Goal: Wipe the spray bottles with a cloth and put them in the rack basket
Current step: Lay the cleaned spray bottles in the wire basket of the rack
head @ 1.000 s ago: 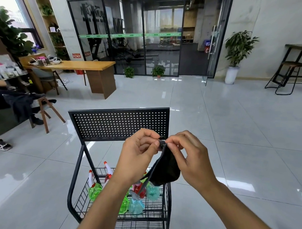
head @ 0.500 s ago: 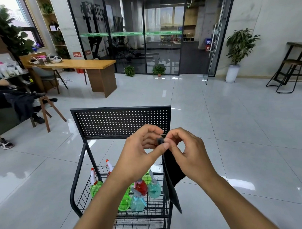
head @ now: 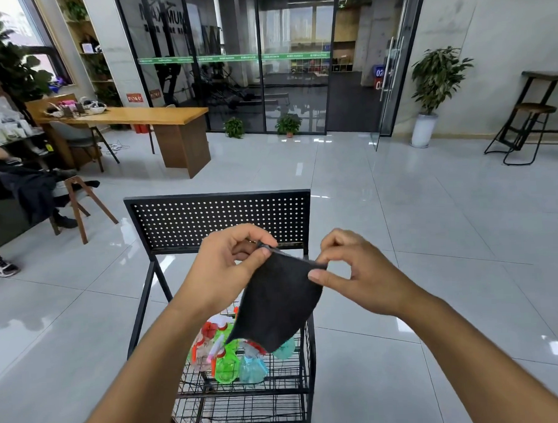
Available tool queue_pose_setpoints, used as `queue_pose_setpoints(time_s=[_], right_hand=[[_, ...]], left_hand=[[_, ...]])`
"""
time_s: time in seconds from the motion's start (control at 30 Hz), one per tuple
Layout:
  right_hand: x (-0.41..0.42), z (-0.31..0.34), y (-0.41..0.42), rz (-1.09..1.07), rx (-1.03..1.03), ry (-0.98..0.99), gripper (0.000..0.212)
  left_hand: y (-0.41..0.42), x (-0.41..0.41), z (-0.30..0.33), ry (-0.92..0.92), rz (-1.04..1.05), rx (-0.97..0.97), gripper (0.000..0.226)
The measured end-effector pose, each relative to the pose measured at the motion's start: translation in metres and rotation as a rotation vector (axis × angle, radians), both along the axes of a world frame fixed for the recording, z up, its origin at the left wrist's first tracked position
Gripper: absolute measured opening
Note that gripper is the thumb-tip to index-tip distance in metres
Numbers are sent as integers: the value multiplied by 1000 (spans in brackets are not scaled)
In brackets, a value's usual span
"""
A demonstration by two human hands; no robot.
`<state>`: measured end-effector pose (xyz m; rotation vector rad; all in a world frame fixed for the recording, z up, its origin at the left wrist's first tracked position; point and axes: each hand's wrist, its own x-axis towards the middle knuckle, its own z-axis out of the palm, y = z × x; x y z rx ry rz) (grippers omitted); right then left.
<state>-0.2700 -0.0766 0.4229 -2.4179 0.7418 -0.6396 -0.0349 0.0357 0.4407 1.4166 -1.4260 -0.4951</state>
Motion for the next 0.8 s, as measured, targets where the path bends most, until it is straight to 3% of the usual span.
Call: queue_pose_setpoints(time_s=[0.2, 0.3, 0.37, 0.47, 0.53, 0.63, 0.7, 0.8], right_hand=[[-2, 13, 4, -13, 285, -324, 7], [-1, 13, 7, -37, 405, -468, 21], [0, 14, 8, -66, 442, -534, 27], [9, 21, 10, -69, 511, -690, 23], [20, 27, 9, -81, 623, -782, 19], [31, 28, 3, -127, 788, -757, 17], [32, 22, -5, -193, 843, -698, 20], [29, 6, -7, -274, 1051, -789, 30]], left_hand=[[5, 5, 2, -103, 51, -23, 22], [7, 2, 0, -66, 20, -11, 17], [5, -1, 0, 44, 11, -31, 13], [0, -10, 0, 426, 21, -76, 11], [-5, -18, -12, 659, -72, 27, 30], [-3, -30, -43, 662, -207, 224, 41], [-2, -36, -54, 637, -209, 230, 38], [-3, -38, -53, 701, -175, 195, 35]])
